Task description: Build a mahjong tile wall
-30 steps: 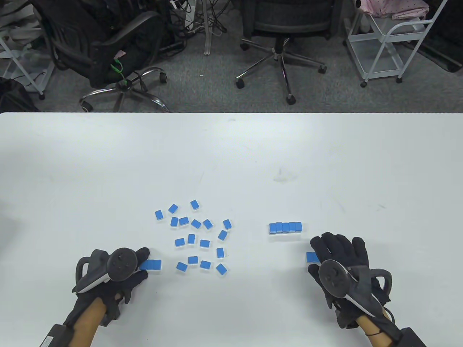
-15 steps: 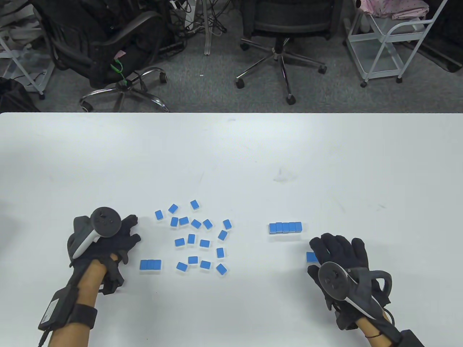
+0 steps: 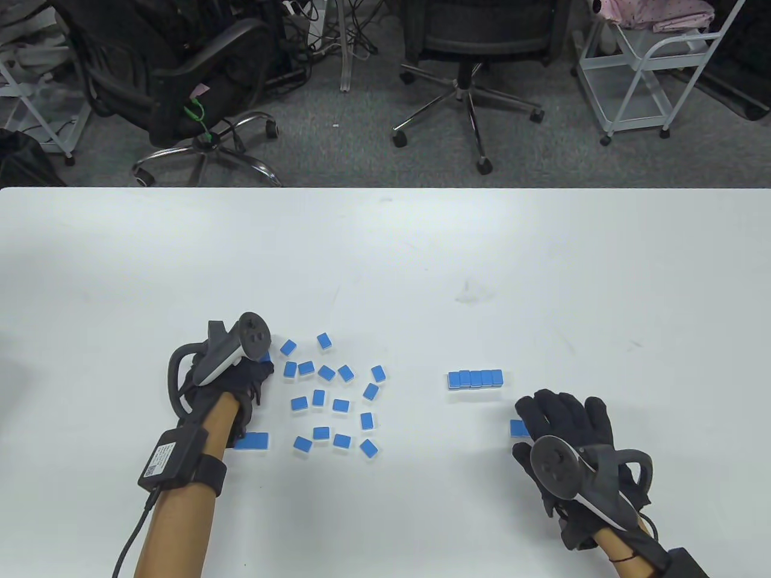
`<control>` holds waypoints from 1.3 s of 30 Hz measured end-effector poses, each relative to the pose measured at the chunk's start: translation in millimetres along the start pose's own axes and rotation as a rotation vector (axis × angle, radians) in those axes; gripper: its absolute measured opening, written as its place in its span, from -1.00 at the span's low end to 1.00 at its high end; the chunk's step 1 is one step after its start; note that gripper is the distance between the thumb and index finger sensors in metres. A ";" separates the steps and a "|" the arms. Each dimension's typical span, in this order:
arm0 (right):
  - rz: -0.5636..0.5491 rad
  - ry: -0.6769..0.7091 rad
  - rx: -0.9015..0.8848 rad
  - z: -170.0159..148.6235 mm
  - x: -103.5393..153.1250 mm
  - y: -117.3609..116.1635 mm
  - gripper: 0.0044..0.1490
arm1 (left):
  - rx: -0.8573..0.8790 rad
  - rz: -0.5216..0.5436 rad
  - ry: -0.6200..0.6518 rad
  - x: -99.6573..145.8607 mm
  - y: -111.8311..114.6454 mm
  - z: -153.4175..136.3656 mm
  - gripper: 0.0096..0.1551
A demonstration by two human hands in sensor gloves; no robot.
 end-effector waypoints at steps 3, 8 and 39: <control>0.001 0.000 0.003 0.4 0.0 0.3 -0.14 | 0.045 0.004 0.006 3.5 1.3 -8.7 -0.35; -0.011 0.002 0.005 0.5 3.4 2.7 -0.14 | 0.057 -0.012 0.034 28.2 9.1 -39.5 -0.38; 0.005 0.000 -0.007 3.8 0.3 1.0 -0.14 | 0.103 0.076 0.233 125.3 45.9 -46.8 -0.34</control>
Point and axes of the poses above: the tracker on the back of each hand, its own z axis roughly to the thumb side, its own x axis roughly from the fingertips to the wrist, y = z × x, the point moved 5 cm from there along -x, roughly from the wrist to the fingertips, and after that the axes turned 7 degrees about y, right-handed, at the moved point
